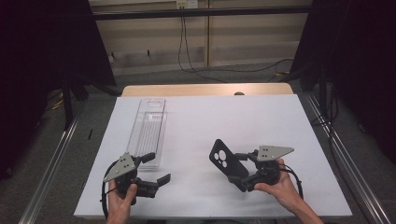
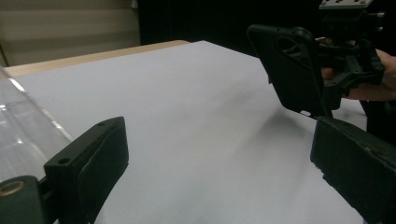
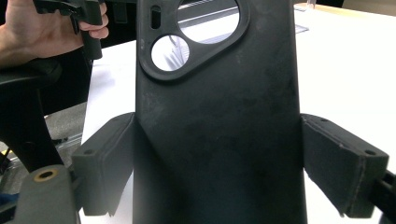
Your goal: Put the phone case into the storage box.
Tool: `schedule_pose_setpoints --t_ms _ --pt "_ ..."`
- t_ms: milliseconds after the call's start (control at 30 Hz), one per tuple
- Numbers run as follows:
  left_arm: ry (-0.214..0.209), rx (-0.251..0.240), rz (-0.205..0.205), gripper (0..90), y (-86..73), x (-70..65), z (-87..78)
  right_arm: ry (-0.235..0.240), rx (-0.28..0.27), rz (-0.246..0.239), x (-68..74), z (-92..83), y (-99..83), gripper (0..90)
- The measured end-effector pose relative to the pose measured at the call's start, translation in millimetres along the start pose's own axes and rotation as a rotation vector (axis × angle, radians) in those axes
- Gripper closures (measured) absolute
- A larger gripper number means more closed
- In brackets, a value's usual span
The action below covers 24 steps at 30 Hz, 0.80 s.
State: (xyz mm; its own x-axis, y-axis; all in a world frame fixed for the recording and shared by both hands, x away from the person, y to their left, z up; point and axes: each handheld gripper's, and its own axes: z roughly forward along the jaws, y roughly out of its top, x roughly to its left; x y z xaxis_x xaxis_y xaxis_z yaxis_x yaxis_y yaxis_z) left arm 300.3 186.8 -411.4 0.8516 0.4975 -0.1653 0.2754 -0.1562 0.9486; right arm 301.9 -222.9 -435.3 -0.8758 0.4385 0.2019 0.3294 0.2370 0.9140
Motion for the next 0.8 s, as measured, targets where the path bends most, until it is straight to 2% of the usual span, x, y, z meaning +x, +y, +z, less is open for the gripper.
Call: schedule_pose_setpoints --t_ms 267,333,367,400,633,733,800 --pt "-0.072 0.019 0.014 5.7 2.6 -4.9 14.7 0.015 -0.002 -0.001 1.7 3.9 1.0 14.3" --pt "-0.074 0.03 0.026 5.7 2.8 -6.3 17.8 0.019 0.001 -0.001 2.2 5.1 1.1 14.3" --pt "-0.094 0.029 0.014 5.7 4.0 -6.5 22.0 0.021 0.002 -0.001 2.4 5.5 1.2 14.3" --pt "-0.095 0.027 0.015 5.7 5.4 -6.6 25.4 0.023 0.003 -0.002 2.5 6.3 1.2 14.3" --pt "-0.131 0.024 0.042 4.4 14.4 -12.3 48.3 0.03 0.004 -0.005 2.9 7.3 1.5 14.3" --pt "-0.15 0.023 0.036 3.8 17.1 -15.2 57.8 0.033 0.0 -0.003 3.1 7.0 1.9 14.3" --pt "-0.175 0.003 0.024 3.7 21.0 -16.4 62.5 0.033 -0.003 -0.002 3.2 7.0 2.1 14.3"
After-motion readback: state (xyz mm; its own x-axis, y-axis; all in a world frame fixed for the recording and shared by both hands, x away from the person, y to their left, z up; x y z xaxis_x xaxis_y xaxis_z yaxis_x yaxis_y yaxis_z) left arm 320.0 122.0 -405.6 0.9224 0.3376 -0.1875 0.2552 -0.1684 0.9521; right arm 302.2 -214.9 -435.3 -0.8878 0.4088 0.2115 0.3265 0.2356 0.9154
